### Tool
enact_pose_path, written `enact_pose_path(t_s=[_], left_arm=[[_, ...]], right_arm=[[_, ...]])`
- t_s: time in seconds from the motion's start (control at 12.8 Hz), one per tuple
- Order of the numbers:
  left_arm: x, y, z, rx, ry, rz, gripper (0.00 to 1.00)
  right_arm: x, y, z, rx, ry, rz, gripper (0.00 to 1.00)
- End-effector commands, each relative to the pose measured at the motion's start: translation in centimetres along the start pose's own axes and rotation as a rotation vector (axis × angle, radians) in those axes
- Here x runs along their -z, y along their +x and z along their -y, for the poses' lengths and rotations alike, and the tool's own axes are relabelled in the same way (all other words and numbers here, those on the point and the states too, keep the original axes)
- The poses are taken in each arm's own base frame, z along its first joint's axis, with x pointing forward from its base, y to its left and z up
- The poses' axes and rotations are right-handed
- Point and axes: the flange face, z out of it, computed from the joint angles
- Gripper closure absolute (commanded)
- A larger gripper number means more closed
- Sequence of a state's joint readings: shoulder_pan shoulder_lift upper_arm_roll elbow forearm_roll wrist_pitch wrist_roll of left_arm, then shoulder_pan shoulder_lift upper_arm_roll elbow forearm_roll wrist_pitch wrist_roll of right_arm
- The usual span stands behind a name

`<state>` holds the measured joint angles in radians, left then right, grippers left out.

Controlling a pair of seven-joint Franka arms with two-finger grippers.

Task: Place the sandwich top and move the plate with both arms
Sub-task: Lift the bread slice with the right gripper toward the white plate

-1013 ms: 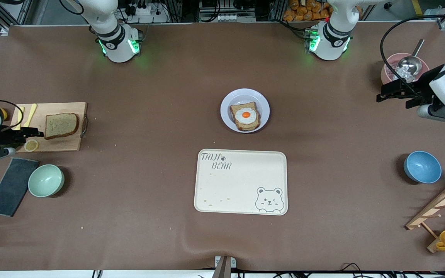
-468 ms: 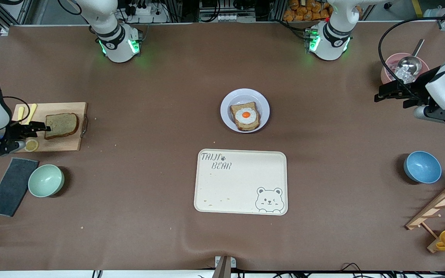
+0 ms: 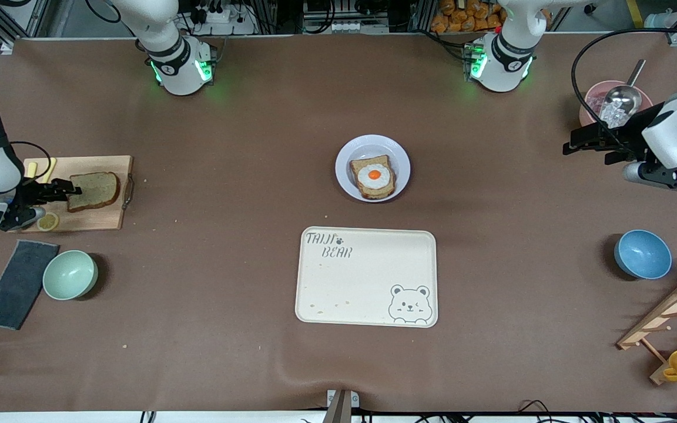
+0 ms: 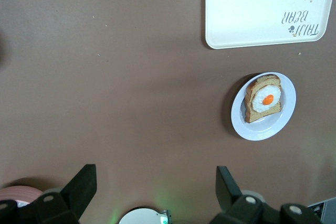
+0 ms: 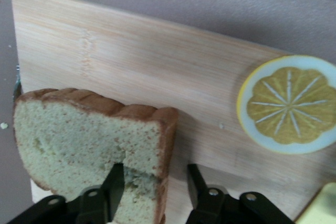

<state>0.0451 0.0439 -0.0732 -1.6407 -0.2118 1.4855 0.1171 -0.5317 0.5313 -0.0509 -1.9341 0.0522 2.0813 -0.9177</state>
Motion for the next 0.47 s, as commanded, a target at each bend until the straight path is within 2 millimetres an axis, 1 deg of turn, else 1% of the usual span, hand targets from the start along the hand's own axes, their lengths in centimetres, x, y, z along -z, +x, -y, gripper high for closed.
enact_pose_path(t_s=[0.0,0.08,0.23,0.31,0.39], left_arm=[[-0.8,0.0,0.2,-0.004,-0.026,-0.008,0.00],[-1.1,0.0,0.4,-0.008,-0.027,-0.004,0.00],[-1.0,-0.1,1.6,0.008,-0.051,-0.009,0.00],[-1.3,-0.1,1.5,0.003,-0.073,-0.005,0.00],[-1.6,0.0,1.7,0.004,-0.078,-0.002,0.00]], right_arm=[[-0.6,-0.9,0.3,0.042,0.016,-0.007,0.86],[-0.6,-0.9,0.3,0.049,0.017,-0.008,1.00],[-0.3,-0.6,0.6,0.050,0.020,-0.006,1.00],[0.1,-0.4,1.0,0.044,0.032,-0.003,1.00],[0.6,0.1,2.0,0.029,0.083,-0.013,1.00]])
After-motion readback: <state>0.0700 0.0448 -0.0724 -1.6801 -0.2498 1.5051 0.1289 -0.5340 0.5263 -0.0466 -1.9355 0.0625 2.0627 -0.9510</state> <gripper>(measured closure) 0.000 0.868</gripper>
